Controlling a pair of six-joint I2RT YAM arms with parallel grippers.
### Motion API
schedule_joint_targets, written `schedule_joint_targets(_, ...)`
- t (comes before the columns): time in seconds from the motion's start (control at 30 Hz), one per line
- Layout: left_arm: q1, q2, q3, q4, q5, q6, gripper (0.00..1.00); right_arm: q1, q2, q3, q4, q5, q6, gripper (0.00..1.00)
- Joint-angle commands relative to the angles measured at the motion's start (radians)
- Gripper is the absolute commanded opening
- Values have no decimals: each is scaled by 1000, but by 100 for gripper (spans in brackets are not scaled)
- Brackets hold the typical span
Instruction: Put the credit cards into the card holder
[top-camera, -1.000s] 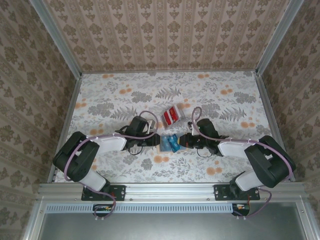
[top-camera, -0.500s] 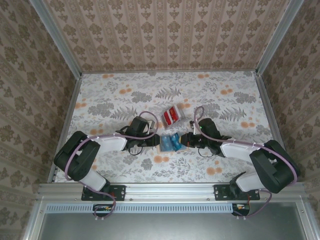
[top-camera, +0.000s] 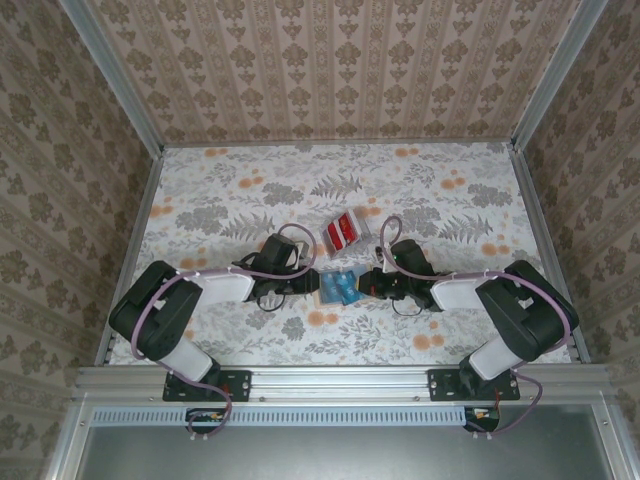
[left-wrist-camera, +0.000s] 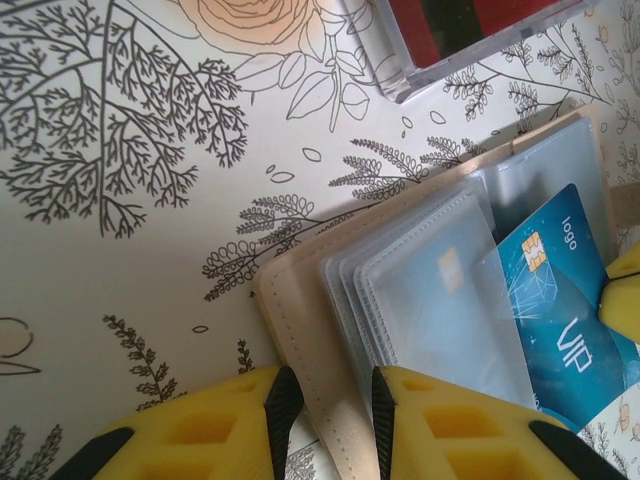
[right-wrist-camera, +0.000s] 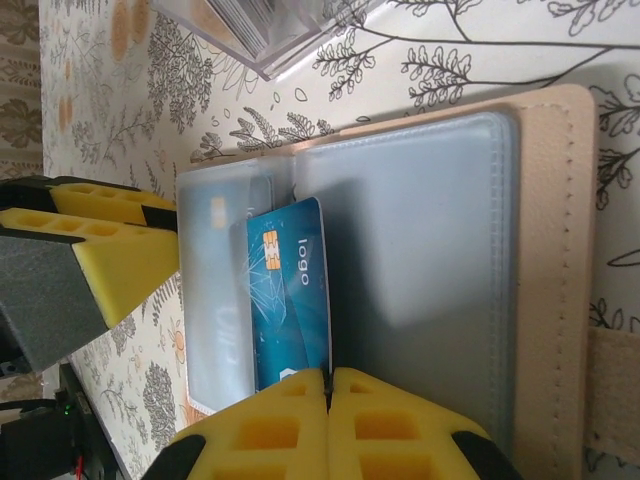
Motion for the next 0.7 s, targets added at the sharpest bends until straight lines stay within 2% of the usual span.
schedule_joint_targets(0.0,-13,38,-3,9,4,-22,30,8,0,12,-10,3,13,8)
schedule_joint_targets(0.33,-18,53,7,8,7,-19,30,11,2,12,-22,107,16,8)
schedule_joint_targets(0.67,-20,59,11,16,6,-28,30,28,15,29,-29,122,36,8)
